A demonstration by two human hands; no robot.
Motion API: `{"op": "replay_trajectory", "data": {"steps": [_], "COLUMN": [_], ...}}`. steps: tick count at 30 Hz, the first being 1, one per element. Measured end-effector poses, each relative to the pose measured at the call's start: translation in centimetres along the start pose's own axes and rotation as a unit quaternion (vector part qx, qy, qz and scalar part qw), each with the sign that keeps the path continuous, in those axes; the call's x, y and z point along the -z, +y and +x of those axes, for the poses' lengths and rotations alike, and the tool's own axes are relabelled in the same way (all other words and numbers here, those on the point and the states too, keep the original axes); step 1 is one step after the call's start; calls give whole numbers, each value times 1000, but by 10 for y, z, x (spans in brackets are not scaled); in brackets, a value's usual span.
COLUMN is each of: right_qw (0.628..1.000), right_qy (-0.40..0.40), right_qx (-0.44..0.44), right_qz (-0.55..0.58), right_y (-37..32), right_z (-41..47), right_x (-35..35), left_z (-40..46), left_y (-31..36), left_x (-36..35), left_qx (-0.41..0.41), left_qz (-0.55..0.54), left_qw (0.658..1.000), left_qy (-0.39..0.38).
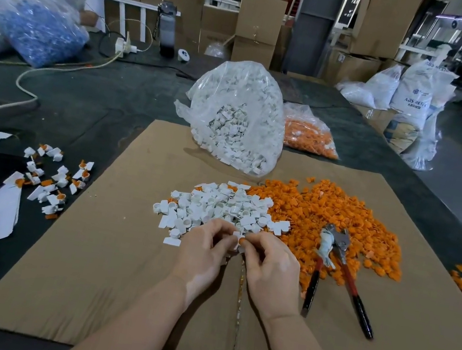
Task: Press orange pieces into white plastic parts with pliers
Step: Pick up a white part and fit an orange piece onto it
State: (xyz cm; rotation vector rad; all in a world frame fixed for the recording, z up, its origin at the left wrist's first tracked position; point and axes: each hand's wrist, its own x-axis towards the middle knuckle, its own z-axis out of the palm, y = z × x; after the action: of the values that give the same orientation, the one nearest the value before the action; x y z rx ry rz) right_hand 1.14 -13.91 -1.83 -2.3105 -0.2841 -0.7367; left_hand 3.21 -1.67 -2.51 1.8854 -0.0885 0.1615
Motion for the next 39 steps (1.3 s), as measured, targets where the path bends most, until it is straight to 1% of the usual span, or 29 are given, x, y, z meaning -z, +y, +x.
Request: {"op": "replay_trajectory", "data": {"steps": [6,10,15,21,26,27,29,31,33,36,39], "right_qw": [1000,1000,997,995,991,993,999,999,994,993,995], "right_qy": [13,11,33,40,39,32,13,-3,-17,-24,-30], "right_qx": [-18,-4,59,73,105,94,34,-33,-71,-54,-31], "right_qz": [-12,-19,-46,-55,-67,-60,-27,27,78,102,94], "right_y": [0,0,-1,2,-3,-2,-2,0,1,0,1], "right_z": [-1,-1,-1,-1,0,0,0,0,0,0,0], "right_x": [-2,0,-3,-4,-4,-4,-3,-1,0,2,2], "left_z": [-2,-3,-2,-4,-3,-2,-2,0,1,2,2], "left_y": [0,2,2,3,5,5,6,5,5,4,3], "left_x": [-3,-3,-1,-3,-1,-2,-3,-4,-4,-1,0], "left_qx": [2,-14,28,3,49,48,42,37,39,48,50], "left_qz": [29,62,4,35,-38,-37,-24,-14,-21,-37,-39], "left_qw": [1000,998,999,999,998,998,999,999,999,998,998], "left_qy": [-9,-8,-17,-4,-19,-20,-16,-7,-1,6,6]}}
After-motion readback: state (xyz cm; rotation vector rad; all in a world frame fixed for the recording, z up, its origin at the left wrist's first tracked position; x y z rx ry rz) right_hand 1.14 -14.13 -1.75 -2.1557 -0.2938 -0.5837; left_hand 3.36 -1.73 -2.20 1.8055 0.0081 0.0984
